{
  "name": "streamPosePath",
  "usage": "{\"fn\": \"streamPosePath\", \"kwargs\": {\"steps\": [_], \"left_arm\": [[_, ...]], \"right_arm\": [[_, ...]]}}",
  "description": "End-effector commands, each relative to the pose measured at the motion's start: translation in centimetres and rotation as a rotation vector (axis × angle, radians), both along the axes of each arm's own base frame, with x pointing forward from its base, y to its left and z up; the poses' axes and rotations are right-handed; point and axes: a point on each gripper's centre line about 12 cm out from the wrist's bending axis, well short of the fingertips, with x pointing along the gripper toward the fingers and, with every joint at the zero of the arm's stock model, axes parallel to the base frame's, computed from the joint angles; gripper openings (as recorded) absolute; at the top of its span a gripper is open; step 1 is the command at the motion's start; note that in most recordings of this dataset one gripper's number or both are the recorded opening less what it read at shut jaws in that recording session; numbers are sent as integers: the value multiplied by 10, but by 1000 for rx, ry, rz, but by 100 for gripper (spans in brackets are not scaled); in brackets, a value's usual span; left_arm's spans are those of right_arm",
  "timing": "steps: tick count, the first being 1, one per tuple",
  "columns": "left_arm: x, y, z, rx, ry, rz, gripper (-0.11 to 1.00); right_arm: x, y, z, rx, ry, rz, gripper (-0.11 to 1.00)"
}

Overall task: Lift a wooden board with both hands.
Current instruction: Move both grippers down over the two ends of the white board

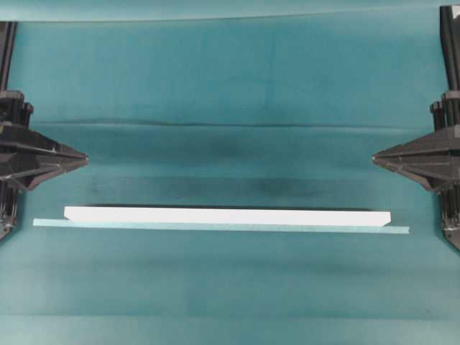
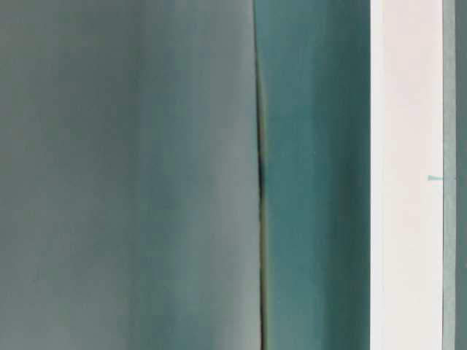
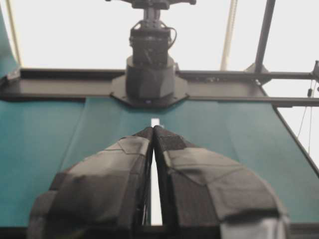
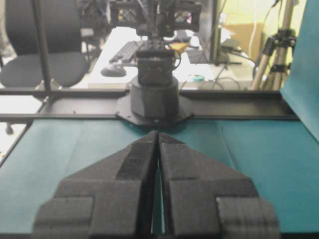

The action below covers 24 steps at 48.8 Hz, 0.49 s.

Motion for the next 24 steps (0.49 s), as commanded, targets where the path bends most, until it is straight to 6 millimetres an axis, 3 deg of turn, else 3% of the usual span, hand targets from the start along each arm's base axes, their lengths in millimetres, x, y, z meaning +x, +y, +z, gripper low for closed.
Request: {"fn": "streamPosePath", "kwargs": {"steps": [1, 4, 9, 14, 24], "left_arm": [[12, 1, 11, -20, 5, 3, 14], [17, 1, 16, -31, 18, 3, 15], [24, 2, 22, -43, 51, 5, 2], [30, 2, 31, -51, 98, 6, -1], [39, 2, 42, -51, 242, 11, -1]], "right_arm": [[5, -3, 1, 21, 6, -14, 10], [9, -4, 5, 56, 21, -22, 12], [16, -5, 11, 84, 59, -24, 2], [23, -4, 14, 99, 120, -21, 1], [35, -4, -3, 190, 324, -28, 1]]}}
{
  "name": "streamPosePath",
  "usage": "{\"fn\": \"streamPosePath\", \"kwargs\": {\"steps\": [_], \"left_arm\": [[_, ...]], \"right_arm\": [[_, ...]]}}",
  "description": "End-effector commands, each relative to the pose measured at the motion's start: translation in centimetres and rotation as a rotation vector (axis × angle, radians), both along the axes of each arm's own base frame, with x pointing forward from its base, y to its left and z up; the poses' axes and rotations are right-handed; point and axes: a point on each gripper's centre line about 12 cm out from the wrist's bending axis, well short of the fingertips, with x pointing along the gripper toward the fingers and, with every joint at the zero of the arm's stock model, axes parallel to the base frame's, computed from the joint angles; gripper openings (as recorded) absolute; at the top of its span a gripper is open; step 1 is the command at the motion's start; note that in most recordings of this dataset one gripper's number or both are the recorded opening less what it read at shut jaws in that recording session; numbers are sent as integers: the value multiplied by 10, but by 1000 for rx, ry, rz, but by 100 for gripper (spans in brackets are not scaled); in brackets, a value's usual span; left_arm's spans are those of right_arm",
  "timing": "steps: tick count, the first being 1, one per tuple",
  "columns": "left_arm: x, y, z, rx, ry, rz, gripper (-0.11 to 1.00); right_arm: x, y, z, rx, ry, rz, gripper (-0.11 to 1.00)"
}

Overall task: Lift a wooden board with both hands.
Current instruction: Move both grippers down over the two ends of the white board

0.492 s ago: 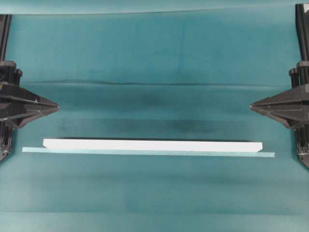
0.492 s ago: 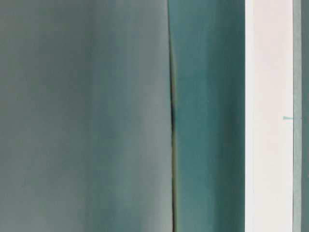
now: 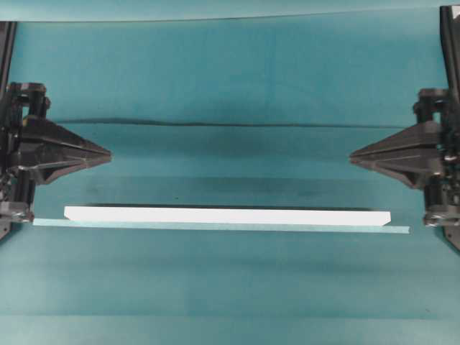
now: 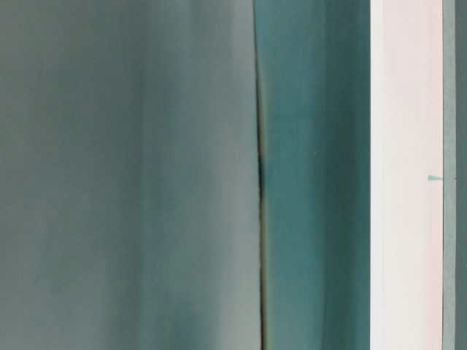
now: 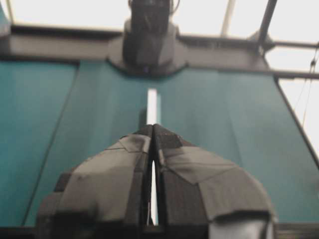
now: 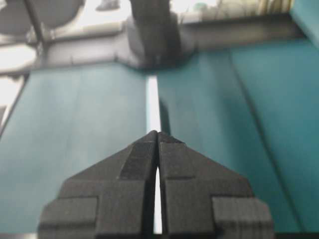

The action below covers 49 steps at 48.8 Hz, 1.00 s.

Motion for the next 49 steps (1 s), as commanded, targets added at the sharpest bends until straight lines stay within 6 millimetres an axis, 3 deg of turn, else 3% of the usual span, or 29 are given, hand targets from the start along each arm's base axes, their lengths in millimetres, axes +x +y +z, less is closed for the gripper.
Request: {"fn": "streamPosePath", "kwargs": {"steps": [1, 9, 28, 38, 49], "left_arm": [[6, 0, 14, 3, 44, 1, -1], [20, -1, 10, -3, 192, 0, -1], [40, 1, -29, -65, 564, 33, -1], [50, 1, -50, -77, 781, 55, -1], [64, 1, -61, -15, 854, 24, -1]], "right_arm": [[7, 0, -1, 49, 70, -8, 1], [18, -1, -17, 138, 262, -37, 1], [58, -1, -51, 160, 679, -55, 1], [78, -2, -57, 135, 833, -57, 1], [93, -3, -61, 91, 1001, -36, 1]]}}
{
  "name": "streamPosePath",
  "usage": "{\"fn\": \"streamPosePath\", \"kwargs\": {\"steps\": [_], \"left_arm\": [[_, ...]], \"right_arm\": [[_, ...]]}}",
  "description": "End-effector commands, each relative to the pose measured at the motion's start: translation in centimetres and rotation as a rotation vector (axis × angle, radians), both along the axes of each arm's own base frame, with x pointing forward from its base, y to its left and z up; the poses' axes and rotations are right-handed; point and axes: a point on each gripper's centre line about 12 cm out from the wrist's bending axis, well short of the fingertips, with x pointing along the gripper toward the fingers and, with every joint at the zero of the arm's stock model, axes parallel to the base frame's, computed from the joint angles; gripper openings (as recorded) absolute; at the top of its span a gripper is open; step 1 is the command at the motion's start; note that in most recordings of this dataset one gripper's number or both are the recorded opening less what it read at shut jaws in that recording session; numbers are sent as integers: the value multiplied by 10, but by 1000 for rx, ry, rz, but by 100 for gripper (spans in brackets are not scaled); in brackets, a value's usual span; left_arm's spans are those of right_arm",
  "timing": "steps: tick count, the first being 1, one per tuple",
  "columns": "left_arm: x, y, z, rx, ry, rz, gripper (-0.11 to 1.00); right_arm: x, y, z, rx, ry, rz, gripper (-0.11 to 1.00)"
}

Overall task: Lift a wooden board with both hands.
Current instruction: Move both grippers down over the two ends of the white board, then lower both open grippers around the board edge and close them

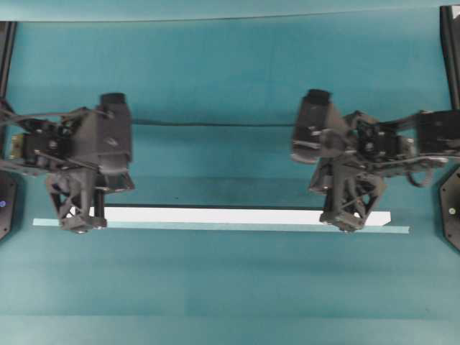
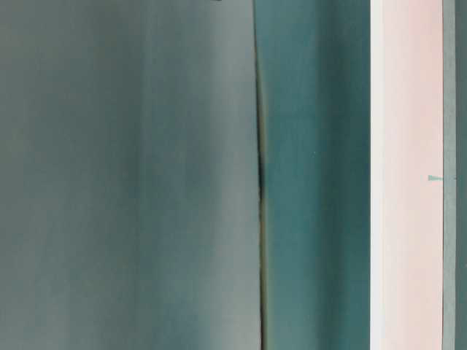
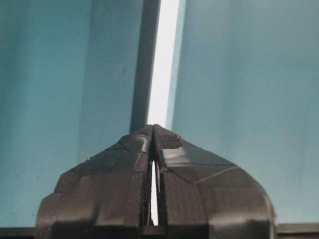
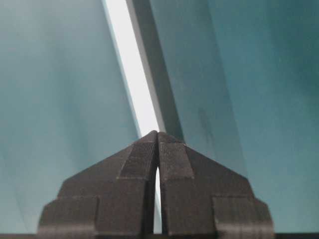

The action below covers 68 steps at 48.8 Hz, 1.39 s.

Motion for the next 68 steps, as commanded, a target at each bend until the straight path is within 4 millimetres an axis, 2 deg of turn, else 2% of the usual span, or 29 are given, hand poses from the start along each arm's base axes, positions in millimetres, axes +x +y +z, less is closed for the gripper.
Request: {"fn": "streamPosePath", "kwargs": {"steps": [1, 13, 17, 20, 24, 28, 31, 36, 39, 54, 68], "left_arm": [[7, 0, 7, 17, -16, -20, -1], [10, 0, 4, 22, -6, -30, -1], [10, 1, 3, 22, -4, -25, 2], [9, 3, 3, 22, 2, -20, 7], [9, 3, 0, 18, 10, -14, 24], [9, 3, -4, 20, 22, -16, 48], [10, 1, -8, 23, 34, -28, 67], [12, -1, -21, 27, 73, -44, 92], [13, -3, -29, 30, 94, -56, 98], [14, -6, -61, 30, 139, -67, 98], [17, -6, -79, 18, 134, -49, 98]], "right_arm": [[6, -1, -1, -11, 47, 27, 1], [14, -1, -3, -30, 71, 86, 2], [15, -1, -3, -29, 71, 86, 8], [15, 0, -5, -24, 75, 85, 17], [14, 0, -6, -20, 75, 84, 37], [13, 2, -9, -24, 82, 93, 63], [12, 4, -11, -32, 89, 108, 79], [11, 7, -17, -37, 95, 126, 94], [11, 8, -21, -38, 95, 130, 95], [13, 11, -41, -40, 94, 142, 95], [15, 16, -61, -42, 90, 154, 95]]}}
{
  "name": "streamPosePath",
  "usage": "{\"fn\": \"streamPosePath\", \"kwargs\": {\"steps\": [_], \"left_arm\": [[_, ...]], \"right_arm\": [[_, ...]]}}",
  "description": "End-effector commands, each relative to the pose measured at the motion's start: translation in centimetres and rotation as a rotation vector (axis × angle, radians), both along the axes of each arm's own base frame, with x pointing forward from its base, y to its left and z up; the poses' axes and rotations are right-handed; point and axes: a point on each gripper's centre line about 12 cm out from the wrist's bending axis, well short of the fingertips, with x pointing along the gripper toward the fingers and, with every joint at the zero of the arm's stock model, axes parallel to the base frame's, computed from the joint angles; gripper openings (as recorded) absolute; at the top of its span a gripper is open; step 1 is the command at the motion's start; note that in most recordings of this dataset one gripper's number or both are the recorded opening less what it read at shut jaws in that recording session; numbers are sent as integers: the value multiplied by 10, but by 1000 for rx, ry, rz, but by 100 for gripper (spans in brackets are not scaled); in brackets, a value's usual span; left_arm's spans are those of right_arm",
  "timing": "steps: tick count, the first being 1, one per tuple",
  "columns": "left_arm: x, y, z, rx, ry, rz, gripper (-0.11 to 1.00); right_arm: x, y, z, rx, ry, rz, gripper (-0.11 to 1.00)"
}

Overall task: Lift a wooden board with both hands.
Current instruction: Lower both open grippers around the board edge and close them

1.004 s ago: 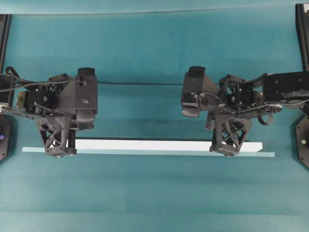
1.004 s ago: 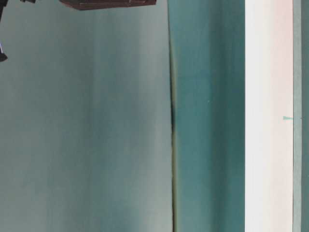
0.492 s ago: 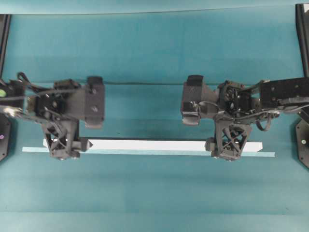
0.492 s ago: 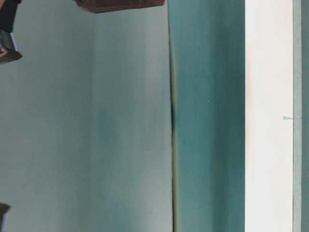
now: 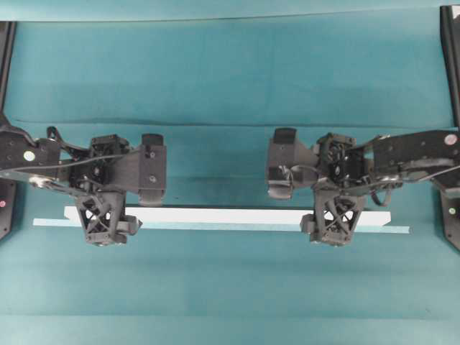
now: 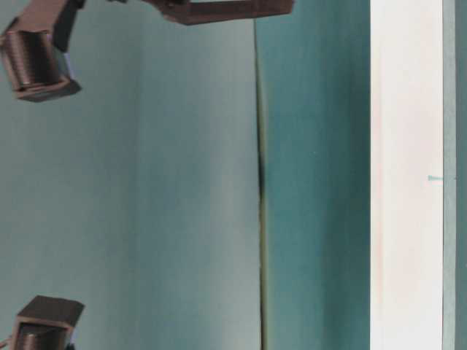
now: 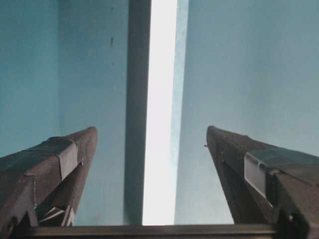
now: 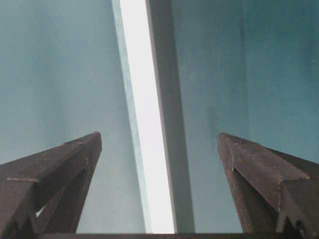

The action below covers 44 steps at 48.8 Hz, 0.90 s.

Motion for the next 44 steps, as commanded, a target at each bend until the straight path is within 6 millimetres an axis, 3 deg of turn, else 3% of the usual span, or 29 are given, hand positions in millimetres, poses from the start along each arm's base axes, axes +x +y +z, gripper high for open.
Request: {"fn": "streamPosePath", "kwargs": {"steps": [1, 37, 44], "left_arm": [[3, 0, 1, 0, -14, 2, 98], [1, 2, -35, -11, -16, 28, 98], [-7, 3, -51, -13, 0, 33, 98]], "right_arm": [[2, 4, -6, -5, 3, 21, 95], [0, 8, -49, -8, 44, 33, 95], [-4, 8, -61, -11, 52, 34, 95]]}}
